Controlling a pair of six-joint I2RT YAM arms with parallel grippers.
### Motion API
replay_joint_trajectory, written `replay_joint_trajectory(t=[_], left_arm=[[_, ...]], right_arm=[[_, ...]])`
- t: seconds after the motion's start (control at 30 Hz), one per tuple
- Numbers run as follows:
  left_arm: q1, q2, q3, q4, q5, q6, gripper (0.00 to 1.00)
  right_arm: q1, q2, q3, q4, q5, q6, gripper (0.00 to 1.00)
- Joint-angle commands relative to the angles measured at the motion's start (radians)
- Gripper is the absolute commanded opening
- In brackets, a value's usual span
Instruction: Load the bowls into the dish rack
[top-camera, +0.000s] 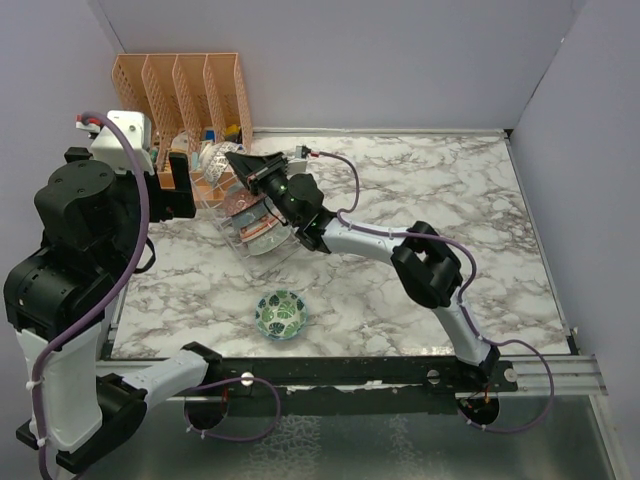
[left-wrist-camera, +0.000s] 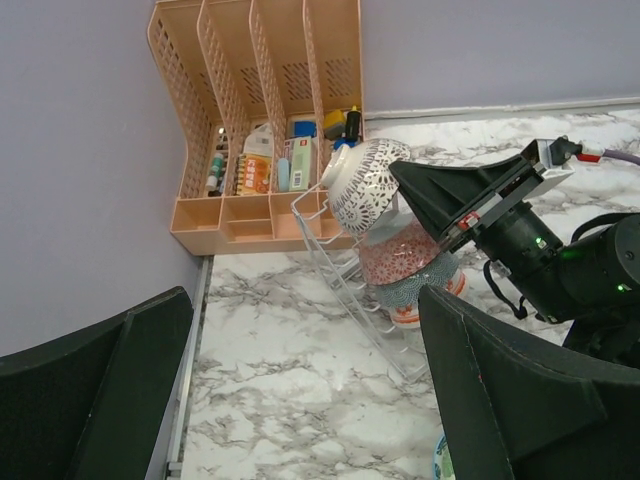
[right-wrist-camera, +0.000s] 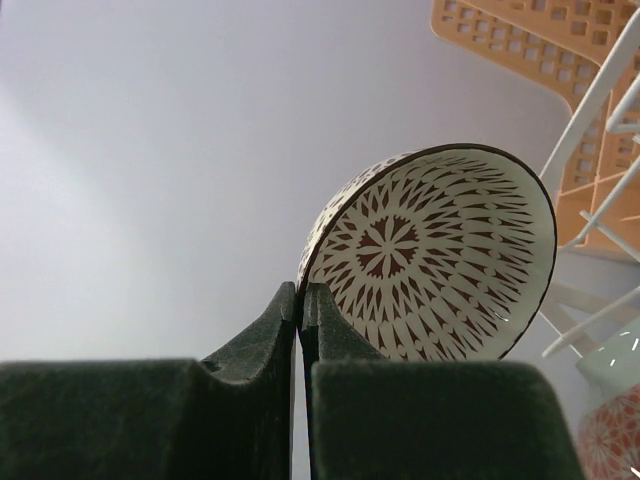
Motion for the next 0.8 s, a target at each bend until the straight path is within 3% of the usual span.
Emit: replay_joint_trajectory(t=[0.0,0.63,0.77], left_arm=[[-0.014,-0.009,-0.013,0.010,-0.036,0.014,0.99],[-0.021,-0.005,-0.057,0.013,-0.044,0.018,0.99],[-0.020,-0.006,-0.063,0.011,-0.045,0.020,0.99]], right_arm=[[0.004,-0.038,-0.022,0.146,0.083,0.056,0.01],[0.003,-0.045,-0.178,0.094,0.083,0.203,0.01],[0.003,-0.059,-0.193,0.085,0.056,0.201,0.05]])
